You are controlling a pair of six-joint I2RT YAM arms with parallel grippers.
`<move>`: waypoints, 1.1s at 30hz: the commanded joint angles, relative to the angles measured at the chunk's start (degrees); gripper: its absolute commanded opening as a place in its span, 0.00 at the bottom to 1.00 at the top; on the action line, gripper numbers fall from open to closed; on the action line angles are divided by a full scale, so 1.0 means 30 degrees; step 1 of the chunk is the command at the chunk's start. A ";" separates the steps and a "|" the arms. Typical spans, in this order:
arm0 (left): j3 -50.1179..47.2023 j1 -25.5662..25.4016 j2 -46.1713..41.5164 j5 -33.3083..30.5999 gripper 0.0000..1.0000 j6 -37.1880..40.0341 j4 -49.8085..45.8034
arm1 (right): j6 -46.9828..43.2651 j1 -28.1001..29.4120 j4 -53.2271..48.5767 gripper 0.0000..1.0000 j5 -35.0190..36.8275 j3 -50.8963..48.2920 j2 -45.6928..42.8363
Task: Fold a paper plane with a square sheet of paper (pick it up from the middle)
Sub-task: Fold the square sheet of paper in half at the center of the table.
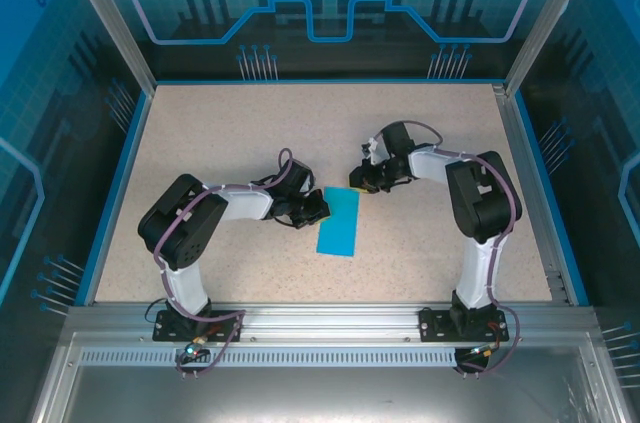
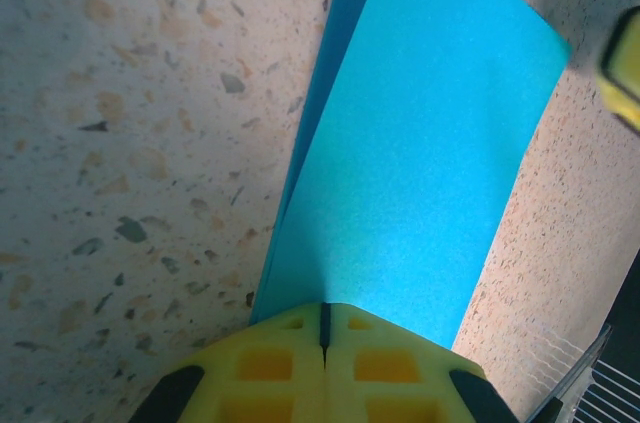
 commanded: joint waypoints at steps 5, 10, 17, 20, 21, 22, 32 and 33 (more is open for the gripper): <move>-0.0111 -0.0196 0.0540 -0.0060 0.00 0.0524 -0.2080 | -0.0283 -0.0283 -0.0464 0.15 0.1157 -0.0624 0.1321; 0.0001 -0.0178 0.0523 -0.0088 0.00 0.0628 -0.2219 | 0.0094 -0.0406 -0.1332 0.15 -0.0080 0.0157 0.0633; 0.0005 -0.0177 0.0381 -0.0115 0.00 0.0629 -0.2298 | 0.0477 -0.0653 -0.0815 0.16 -0.1329 0.0108 -0.1050; 0.0092 -0.0193 0.0410 -0.0028 0.00 0.0644 -0.2257 | 0.0318 -0.0658 -0.0799 0.16 -0.0894 -0.0052 -0.0766; 0.0122 -0.0202 0.0408 0.0000 0.00 0.0643 -0.2305 | 0.0266 -0.0697 -0.0877 0.16 -0.0559 -0.0082 -0.0546; 0.0150 -0.0207 0.0386 0.0024 0.00 0.0670 -0.2285 | 0.0261 -0.0708 -0.0899 0.16 -0.0410 -0.0104 -0.0352; 0.0239 -0.0193 0.0058 0.0233 0.00 0.0769 -0.2277 | -0.0119 -0.0596 -0.1261 0.16 0.0473 -0.0201 0.1195; 0.0276 -0.0192 -0.0042 0.0262 0.00 0.0812 -0.2291 | -0.0126 -0.0594 -0.1166 0.17 0.0472 -0.0292 0.1197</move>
